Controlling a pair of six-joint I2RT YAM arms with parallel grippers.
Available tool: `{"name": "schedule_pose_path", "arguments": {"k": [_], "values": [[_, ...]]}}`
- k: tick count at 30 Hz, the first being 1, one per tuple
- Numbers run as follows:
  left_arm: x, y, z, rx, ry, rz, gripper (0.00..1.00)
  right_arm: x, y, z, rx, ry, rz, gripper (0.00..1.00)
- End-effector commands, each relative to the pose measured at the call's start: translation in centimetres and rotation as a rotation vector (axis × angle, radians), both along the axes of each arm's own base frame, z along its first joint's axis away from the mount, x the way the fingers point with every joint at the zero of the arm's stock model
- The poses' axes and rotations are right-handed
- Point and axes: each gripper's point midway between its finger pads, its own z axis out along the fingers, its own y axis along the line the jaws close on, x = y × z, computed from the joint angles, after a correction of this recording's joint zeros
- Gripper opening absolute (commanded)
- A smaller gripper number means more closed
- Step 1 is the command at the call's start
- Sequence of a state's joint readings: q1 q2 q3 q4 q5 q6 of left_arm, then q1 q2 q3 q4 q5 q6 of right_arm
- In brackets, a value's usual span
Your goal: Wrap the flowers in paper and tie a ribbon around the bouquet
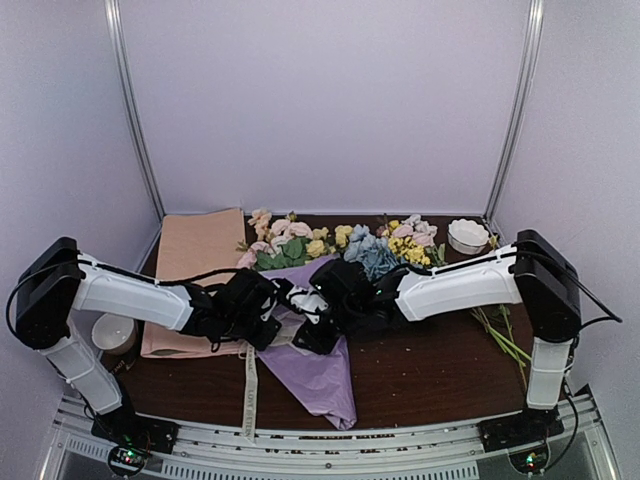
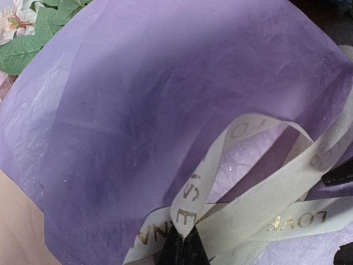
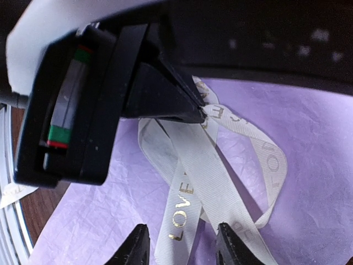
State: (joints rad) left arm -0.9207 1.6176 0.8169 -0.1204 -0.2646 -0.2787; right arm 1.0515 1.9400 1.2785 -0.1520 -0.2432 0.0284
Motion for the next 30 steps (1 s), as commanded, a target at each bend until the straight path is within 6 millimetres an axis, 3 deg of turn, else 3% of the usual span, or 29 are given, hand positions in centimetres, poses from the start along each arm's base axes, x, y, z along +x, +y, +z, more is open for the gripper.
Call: {"name": "schedule_pose_path", "arguments": {"k": [1, 4, 9, 17, 19, 23, 26, 30], "values": [[1.4, -1.5, 2.9, -0.168, -0.059, 0.039, 0.00, -0.4, -1.3, -3.0, -0.113, -0.013, 0.010, 0.42], [1.4, -1.3, 2.8, -0.178, -0.055, 0.052, 0.00, -1.3, -1.3, -3.2, -0.112, -0.020, 0.051, 0.41], [1.5, -0.8, 2.4, -0.182, -0.050, 0.057, 0.00, -2.7, -2.1, -1.0, 0.023, -0.054, 0.085, 0.41], [1.1, -0.4, 0.3, -0.143, -0.021, 0.046, 0.00, -2.2, -0.6, 0.0, 0.043, -0.050, 0.091, 0.41], [0.8, -0.5, 0.2, -0.160, -0.012, 0.038, 0.00, -2.7, -0.8, 1.3, 0.107, -0.066, 0.101, 0.41], [0.6, -0.7, -0.5, -0.196, 0.017, 0.026, 0.00, -3.8, -2.0, 5.8, 0.290, -0.148, 0.111, 0.42], [0.5, -0.9, -0.5, -0.197, 0.019, 0.005, 0.00, -3.4, -2.7, 8.3, 0.352, -0.193, 0.073, 0.45], [0.3, -1.3, -0.3, -0.204, 0.027, -0.020, 0.00, -3.3, -1.9, 9.0, 0.357, -0.191, 0.091, 0.47]]}}
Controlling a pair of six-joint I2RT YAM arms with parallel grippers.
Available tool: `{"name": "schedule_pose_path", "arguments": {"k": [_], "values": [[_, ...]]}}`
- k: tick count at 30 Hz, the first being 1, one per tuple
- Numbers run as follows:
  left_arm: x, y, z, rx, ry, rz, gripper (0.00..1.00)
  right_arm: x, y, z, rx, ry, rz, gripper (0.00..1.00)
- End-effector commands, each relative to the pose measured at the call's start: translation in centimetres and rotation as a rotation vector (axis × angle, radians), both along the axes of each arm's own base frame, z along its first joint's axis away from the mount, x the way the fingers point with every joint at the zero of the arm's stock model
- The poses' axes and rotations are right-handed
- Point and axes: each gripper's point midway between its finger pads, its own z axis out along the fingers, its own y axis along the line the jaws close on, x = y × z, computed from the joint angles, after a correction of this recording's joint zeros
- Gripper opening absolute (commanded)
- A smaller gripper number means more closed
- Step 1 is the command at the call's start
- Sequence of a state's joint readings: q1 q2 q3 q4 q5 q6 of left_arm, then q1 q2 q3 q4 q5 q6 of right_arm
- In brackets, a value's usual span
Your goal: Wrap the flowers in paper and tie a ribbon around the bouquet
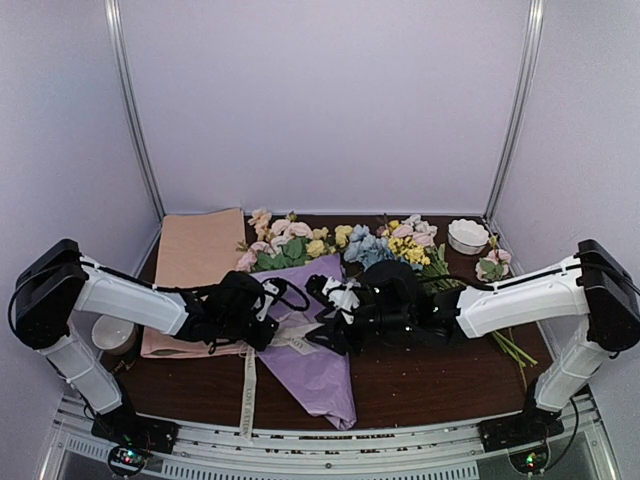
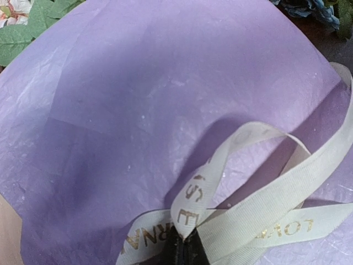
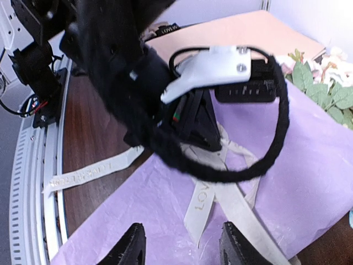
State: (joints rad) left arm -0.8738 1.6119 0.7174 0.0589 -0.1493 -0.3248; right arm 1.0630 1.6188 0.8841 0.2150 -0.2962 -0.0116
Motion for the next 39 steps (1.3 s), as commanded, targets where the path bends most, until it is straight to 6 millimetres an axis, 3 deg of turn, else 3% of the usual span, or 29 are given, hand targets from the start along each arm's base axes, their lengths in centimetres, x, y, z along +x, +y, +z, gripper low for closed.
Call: {"name": "schedule_pose_path", "arguments": {"k": [1, 5, 12, 16, 22, 25, 29, 33, 35, 39], "values": [[0.3, -1.3, 0.8, -0.069, -0.007, -0.036, 0.00, 0.6, 1.8, 2.7, 0.075, -0.044, 0.010, 0.48], [0.2, -1.6, 0.5, -0.093, 0.023, -0.050, 0.00, 1.0, 2.4, -0.3, -0.009, -0.047, -0.009, 0.51], [0.8, -1.1, 0.2, -0.129, 0.047, -0.031, 0.00, 0.4, 3.5, -3.5, -0.176, -0.178, 0.020, 0.53], [1.2, -1.0, 0.2, -0.149, 0.054, -0.021, 0.00, 1.2, 3.7, -5.6, -0.247, -0.200, 0.006, 0.52], [1.0, -1.1, 0.0, -0.159, 0.064, -0.026, 0.00, 2.2, 3.9, -7.2, -0.310, -0.202, -0.019, 0.51], [1.0, -0.8, -0.3, -0.150, 0.069, -0.022, 0.00, 1.4, 3.2, -6.0, -0.230, -0.216, -0.016, 0.50], [1.0, -0.5, -0.6, -0.139, 0.073, -0.021, 0.00, -0.6, 2.5, -1.6, -0.096, -0.194, 0.033, 0.52], [1.0, -0.5, -0.5, -0.132, 0.073, -0.029, 0.00, -1.4, 0.8, 1.3, 0.001, -0.220, 0.010, 0.52], [1.0, -0.5, -0.5, -0.131, 0.073, -0.032, 0.00, -1.4, 0.4, 1.4, -0.004, -0.236, 0.005, 0.53], [1.0, -0.7, -0.4, -0.128, 0.075, -0.040, 0.00, -0.3, 1.6, -1.6, -0.121, -0.236, 0.011, 0.53]]}}
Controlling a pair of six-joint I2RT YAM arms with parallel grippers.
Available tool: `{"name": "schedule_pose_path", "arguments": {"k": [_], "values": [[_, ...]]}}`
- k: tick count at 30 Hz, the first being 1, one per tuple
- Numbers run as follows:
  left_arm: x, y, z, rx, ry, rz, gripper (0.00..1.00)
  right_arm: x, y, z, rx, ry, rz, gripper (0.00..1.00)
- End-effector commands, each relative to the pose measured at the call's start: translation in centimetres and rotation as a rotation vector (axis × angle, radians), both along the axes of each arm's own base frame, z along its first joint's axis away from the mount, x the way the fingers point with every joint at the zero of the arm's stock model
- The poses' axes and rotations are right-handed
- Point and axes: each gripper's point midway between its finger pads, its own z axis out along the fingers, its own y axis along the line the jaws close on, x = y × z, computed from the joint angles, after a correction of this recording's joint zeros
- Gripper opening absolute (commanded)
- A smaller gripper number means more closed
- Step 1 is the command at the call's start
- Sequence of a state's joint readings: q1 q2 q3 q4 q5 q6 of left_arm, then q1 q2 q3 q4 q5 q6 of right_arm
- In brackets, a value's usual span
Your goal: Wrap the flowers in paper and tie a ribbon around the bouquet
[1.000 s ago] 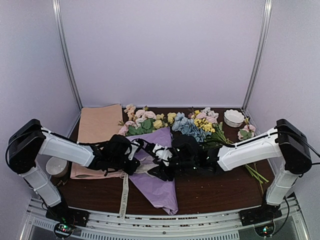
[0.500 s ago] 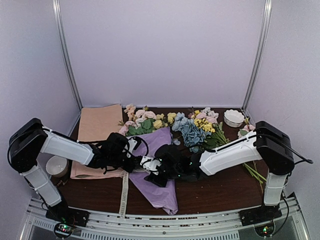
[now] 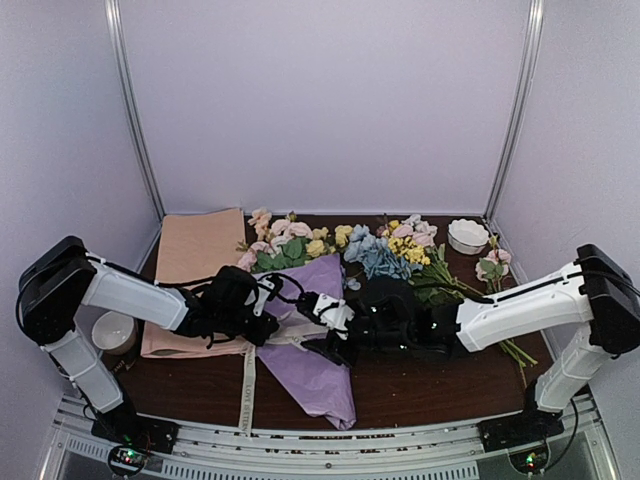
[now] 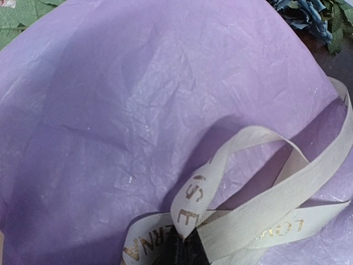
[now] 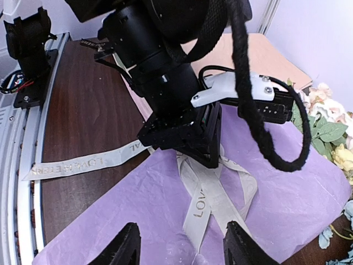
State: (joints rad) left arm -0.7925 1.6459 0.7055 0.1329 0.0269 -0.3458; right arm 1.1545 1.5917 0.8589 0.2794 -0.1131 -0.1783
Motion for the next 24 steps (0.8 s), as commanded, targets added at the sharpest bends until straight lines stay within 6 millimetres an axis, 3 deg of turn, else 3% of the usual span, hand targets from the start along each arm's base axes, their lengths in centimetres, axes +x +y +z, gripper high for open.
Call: {"name": "schedule_pose_path", "arguments": {"k": [1, 6, 10, 14, 24], "values": [[0.3, -0.3, 0.2, -0.009, -0.011, -0.016, 0.00, 0.8, 1.4, -3.2, -0.100, 0.016, -0.006, 0.52], [0.3, -0.1, 0.4, -0.007, -0.016, -0.013, 0.00, 1.8, 3.0, -4.3, -0.138, 0.016, -0.026, 0.50], [0.4, -0.3, 0.5, -0.007, -0.019, -0.022, 0.00, 3.1, 3.4, -6.9, -0.225, 0.002, -0.065, 0.49], [0.4, -0.4, 0.7, -0.009, -0.020, -0.025, 0.00, 3.6, 3.9, -7.9, -0.265, 0.015, -0.079, 0.48], [0.6, -0.6, 0.9, -0.004, -0.028, -0.032, 0.00, 3.2, 2.6, -10.6, -0.337, 0.071, -0.083, 0.38]]}}
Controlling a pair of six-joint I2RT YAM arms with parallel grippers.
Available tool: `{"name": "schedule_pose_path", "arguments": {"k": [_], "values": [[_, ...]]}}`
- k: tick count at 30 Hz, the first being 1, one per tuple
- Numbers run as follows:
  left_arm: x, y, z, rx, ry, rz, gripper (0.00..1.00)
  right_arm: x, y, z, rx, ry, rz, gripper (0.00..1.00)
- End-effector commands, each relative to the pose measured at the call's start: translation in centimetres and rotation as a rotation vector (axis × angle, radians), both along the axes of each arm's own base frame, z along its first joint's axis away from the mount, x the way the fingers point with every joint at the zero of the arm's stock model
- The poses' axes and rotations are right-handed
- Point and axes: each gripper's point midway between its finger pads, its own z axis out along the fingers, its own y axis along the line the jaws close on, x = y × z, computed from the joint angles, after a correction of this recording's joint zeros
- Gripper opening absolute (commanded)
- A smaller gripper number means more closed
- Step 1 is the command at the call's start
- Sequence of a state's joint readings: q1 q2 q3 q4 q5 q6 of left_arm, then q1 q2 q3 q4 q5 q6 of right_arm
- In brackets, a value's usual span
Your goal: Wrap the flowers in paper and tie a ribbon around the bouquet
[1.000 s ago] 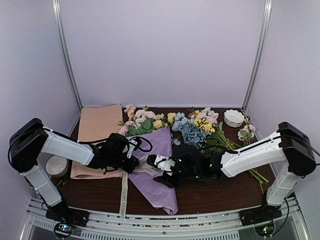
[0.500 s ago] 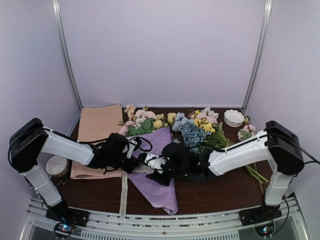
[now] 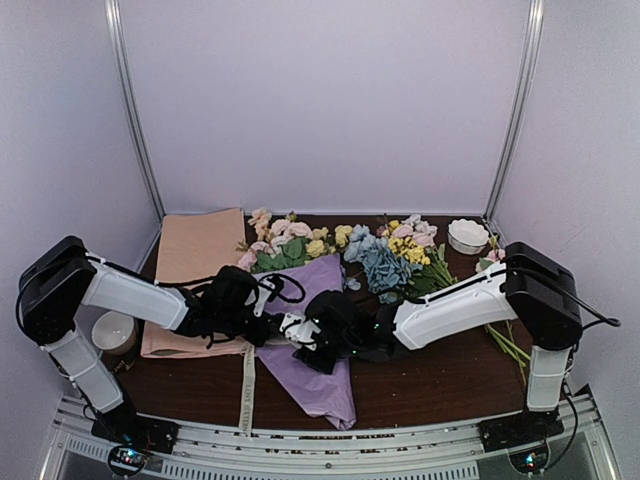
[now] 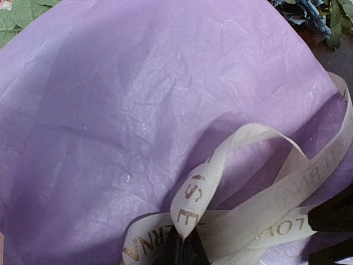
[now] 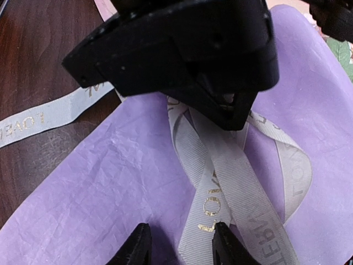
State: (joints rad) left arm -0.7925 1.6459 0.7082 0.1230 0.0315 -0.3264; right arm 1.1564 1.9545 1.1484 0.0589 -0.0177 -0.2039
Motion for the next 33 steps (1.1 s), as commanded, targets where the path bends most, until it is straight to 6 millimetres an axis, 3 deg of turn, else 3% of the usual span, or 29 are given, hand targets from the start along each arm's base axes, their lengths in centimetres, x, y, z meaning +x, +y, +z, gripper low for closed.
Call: {"name": "schedule_pose_path", "arguments": {"k": [1, 10, 16, 25, 28, 33], "values": [[0.8, -0.6, 1.0, -0.013, -0.025, -0.016, 0.00, 0.0, -0.8, -1.4, -0.041, 0.027, -0.025, 0.38], [0.6, -0.6, 0.9, -0.009, -0.020, -0.020, 0.00, 2.4, -1.2, -1.6, -0.033, 0.056, -0.113, 0.42], [0.6, -0.5, 0.9, -0.007, -0.019, -0.025, 0.00, 3.1, -1.2, -0.8, -0.020, 0.034, -0.149, 0.44], [0.5, -0.6, 0.9, -0.011, -0.019, -0.032, 0.00, 3.7, -0.7, -1.8, -0.055, 0.032, -0.151, 0.45], [0.5, -0.7, 1.0, -0.015, -0.020, -0.034, 0.00, 4.2, -0.3, -1.8, -0.066, 0.025, -0.153, 0.40], [0.4, -0.6, 1.0, -0.011, -0.020, -0.037, 0.00, 4.5, -0.3, -1.9, -0.068, 0.033, -0.158, 0.22]]}}
